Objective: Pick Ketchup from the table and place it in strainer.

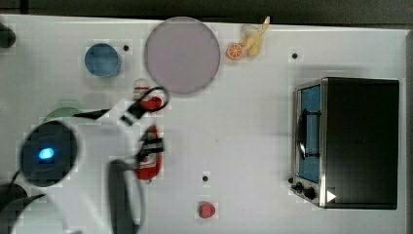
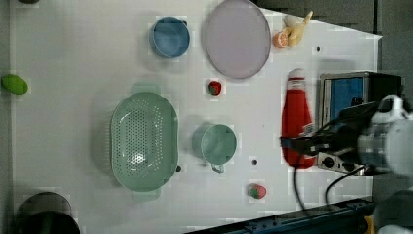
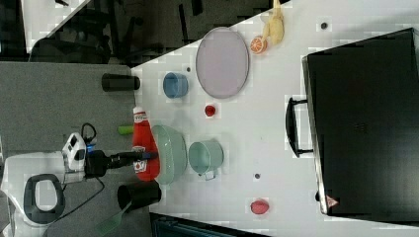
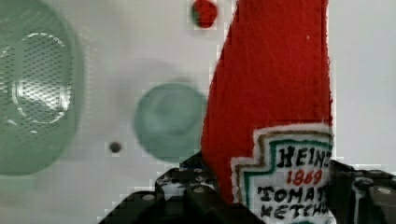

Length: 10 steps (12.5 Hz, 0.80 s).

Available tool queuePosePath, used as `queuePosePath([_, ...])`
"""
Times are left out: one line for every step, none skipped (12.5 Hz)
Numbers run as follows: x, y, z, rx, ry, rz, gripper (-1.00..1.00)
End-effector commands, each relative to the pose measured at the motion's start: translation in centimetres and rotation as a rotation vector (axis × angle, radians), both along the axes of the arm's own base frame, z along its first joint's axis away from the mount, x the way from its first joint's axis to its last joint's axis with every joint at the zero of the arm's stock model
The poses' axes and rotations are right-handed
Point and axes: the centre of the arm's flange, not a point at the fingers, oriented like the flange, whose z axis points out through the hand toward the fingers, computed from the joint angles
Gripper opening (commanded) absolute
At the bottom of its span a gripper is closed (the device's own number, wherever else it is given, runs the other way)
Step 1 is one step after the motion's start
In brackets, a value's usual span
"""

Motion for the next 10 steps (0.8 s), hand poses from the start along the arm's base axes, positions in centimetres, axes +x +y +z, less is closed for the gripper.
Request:
queuePosePath([-0.9, 5.8, -1.3, 0.027, -0.059, -0.099, 0.26])
queuePosePath([-1.2, 7.8, -2.2, 0.048, -0.073, -0.108, 0.26])
queuePosePath([-1.4, 9.6, -3.3, 0.07, -0.079, -0.136, 0.26])
queuePosePath([-1.7, 11.2, -4.6, 0.09, -0.073, -0.175, 0.26])
queuePosePath([-2.0, 12.8, -5.9, 0.112, -0.063, -0.217, 0.26])
queuePosePath([-2.4, 14.3, -7.2, 0.139, -0.052, -0.25, 0.26])
queuePosePath([-2.6, 15.7, -8.5, 0.173, -0.041, -0.284, 0.26])
queuePosePath([-3.0, 17.1, -10.0, 0.205, -0.026, -0.31, 0.26])
queuePosePath([-3.6, 18.2, -11.5, 0.228, -0.006, -0.324, 0.26])
queuePosePath([-4.1, 19.1, -13.1, 0.245, 0.012, -0.323, 0.26])
